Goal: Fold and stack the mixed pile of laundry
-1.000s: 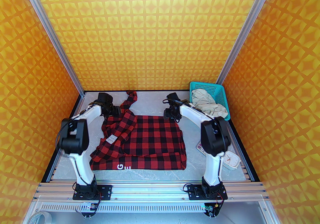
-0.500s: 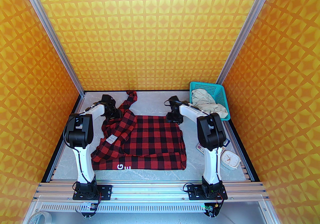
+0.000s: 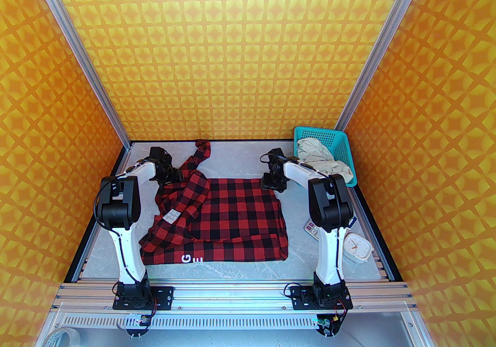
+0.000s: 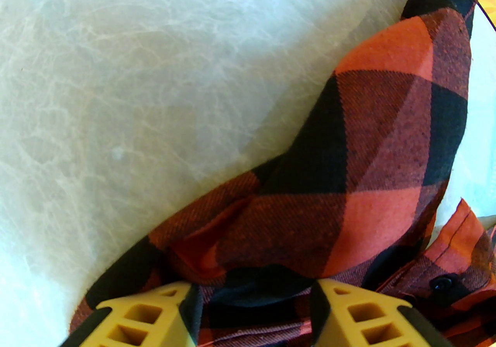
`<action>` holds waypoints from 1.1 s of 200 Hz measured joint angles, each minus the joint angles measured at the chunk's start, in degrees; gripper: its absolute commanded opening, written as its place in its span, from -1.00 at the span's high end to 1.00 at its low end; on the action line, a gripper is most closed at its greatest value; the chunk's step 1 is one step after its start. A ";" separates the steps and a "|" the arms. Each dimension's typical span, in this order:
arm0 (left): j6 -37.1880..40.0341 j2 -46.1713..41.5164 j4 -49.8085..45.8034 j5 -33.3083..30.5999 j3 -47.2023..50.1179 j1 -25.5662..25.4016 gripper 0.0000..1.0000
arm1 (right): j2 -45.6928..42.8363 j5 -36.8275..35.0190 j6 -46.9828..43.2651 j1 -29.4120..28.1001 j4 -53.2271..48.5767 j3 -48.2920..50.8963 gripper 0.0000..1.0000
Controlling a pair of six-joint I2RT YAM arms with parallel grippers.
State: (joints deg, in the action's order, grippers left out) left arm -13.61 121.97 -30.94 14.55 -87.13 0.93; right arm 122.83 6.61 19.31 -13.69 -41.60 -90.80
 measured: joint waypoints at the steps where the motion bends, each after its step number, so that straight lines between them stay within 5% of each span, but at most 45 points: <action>1: 0.00 0.00 0.00 0.00 0.00 0.00 -0.03 | 0.09 0.09 0.28 -0.02 0.00 -0.15 0.54; 56: 0.00 0.02 -0.35 -0.02 -0.09 0.11 -0.01 | 0.96 3.78 0.11 -0.33 0.37 -7.43 1.00; 99: 0.00 0.02 -0.42 -0.02 -0.09 0.22 0.01 | -1.62 2.08 -0.39 -0.39 -0.81 -8.24 1.00; 135: 0.02 0.02 -0.76 -0.02 -0.20 0.22 0.01 | -3.58 -5.68 -2.43 -0.42 -3.13 -8.26 0.40; 177: 0.22 -0.09 -1.42 -0.02 -0.31 0.48 -0.02 | -3.56 -11.87 -4.26 -0.31 -5.29 -8.55 0.22; 220: 1.46 -0.70 -4.83 -0.07 -2.49 0.87 -0.22 | -1.90 -6.58 -4.63 -0.15 -5.35 -10.91 0.05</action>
State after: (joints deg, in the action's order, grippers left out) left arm -12.14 121.27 -35.77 14.48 -89.62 1.80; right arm 120.92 0.03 14.68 -13.85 -46.96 -101.71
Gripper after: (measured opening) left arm 0.596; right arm 0.470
